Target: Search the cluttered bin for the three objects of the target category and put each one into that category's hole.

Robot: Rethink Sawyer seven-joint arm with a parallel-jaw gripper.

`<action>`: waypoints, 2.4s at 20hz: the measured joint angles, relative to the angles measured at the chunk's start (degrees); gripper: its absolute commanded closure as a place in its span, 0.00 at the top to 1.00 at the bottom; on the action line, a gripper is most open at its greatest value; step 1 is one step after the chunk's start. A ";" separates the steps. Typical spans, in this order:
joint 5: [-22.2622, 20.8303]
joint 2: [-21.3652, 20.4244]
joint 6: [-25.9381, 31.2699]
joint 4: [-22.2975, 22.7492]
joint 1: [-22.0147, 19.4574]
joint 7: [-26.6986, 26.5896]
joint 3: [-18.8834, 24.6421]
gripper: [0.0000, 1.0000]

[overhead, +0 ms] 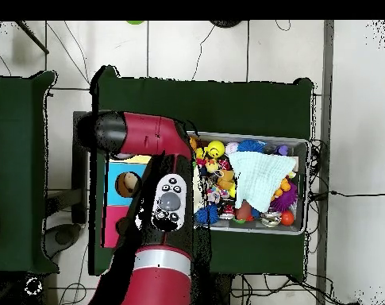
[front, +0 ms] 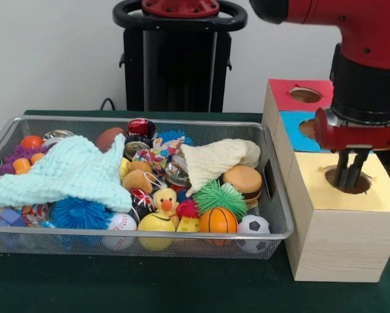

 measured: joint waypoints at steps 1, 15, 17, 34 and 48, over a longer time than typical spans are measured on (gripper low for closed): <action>0.03 -0.32 -0.01 -0.01 -0.02 0.00 0.00 0.00; 0.14 -6.36 0.06 -0.05 -0.38 0.00 -0.01 0.00; 0.21 -6.91 0.44 -0.34 -0.51 0.00 0.00 0.00; 0.38 -7.16 12.31 -14.49 -6.63 0.00 -0.02 0.00; 0.32 -3.71 12.84 -22.64 -13.16 0.00 -0.03 0.00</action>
